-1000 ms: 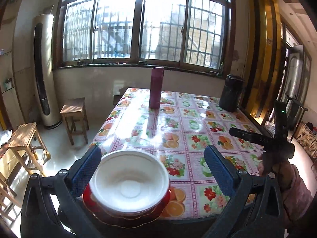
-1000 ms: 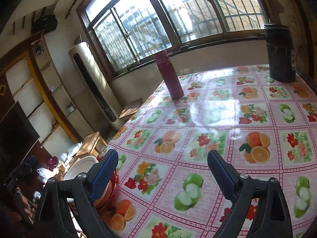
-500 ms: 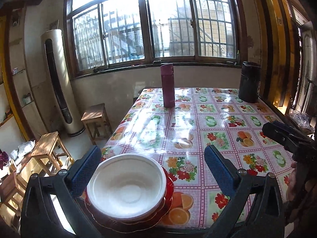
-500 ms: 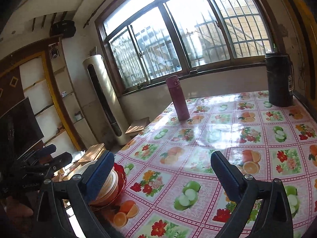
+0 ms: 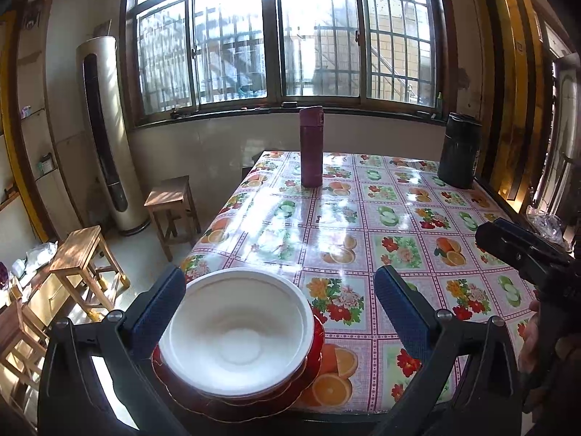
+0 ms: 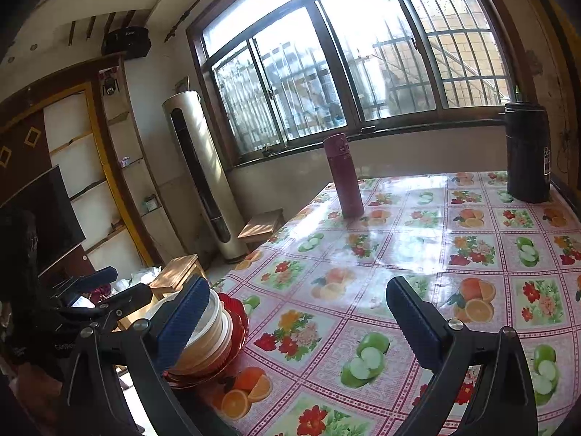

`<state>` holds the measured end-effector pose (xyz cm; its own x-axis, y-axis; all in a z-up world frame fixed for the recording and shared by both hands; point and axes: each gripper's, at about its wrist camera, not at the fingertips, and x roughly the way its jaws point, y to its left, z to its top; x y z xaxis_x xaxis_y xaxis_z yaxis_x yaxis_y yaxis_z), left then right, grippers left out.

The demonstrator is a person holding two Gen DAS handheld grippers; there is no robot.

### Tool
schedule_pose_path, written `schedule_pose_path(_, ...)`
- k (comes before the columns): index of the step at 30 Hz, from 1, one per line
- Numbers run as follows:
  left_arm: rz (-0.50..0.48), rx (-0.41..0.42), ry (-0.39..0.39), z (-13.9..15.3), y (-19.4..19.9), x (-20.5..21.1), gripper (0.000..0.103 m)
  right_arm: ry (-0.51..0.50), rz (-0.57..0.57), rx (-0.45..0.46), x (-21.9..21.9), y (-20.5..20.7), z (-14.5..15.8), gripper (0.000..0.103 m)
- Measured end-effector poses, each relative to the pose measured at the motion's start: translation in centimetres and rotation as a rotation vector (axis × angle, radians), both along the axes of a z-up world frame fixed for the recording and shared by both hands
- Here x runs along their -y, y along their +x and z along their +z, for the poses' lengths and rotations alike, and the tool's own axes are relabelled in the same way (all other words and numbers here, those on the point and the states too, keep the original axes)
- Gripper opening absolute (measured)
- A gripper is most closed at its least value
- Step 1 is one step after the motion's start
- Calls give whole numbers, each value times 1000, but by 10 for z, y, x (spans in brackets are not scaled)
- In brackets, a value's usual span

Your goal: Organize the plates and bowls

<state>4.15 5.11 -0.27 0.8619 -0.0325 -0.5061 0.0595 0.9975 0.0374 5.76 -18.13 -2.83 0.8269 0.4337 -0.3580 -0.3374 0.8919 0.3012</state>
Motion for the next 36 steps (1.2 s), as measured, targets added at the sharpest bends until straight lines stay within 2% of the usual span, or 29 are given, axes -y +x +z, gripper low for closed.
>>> schedule_pose_path(3, 34, 4, 6, -1, -2, -1, 103, 1, 5, 2, -3, 1, -2, 99)
schedule_pose_path(6, 166, 61, 113, -1, -10, 0, 103, 2, 6, -3, -4, 2, -7, 99)
schedule_pose_path(8, 296, 90, 190, -2, -14, -4, 103, 12, 7, -16, -3, 5, -13, 99)
schedule_pose_path(9, 357, 94, 211, -4, -17, -9, 103, 20, 7, -25, -2, 7, -16, 99)
schedule_pose_path(11, 398, 98, 204, -6, -22, -17, 103, 39, 5, -43, 2, 9, -23, 99)
schedule_pose_path(17, 409, 91, 185, -5, -25, -23, 103, 40, -10, -77, 9, 9, -35, 99)
schedule_pose_path(23, 369, 61, 159, -8, -19, -12, 103, 37, -49, -86, 28, 7, -38, 99)
schedule_pose_path(29, 312, 21, 146, -9, -7, 12, 103, 8, -119, -102, 56, 9, -48, 99)
schedule_pose_path(36, 187, -12, 113, -11, 9, 55, 103, 30, -202, -150, 100, 15, -63, 99)
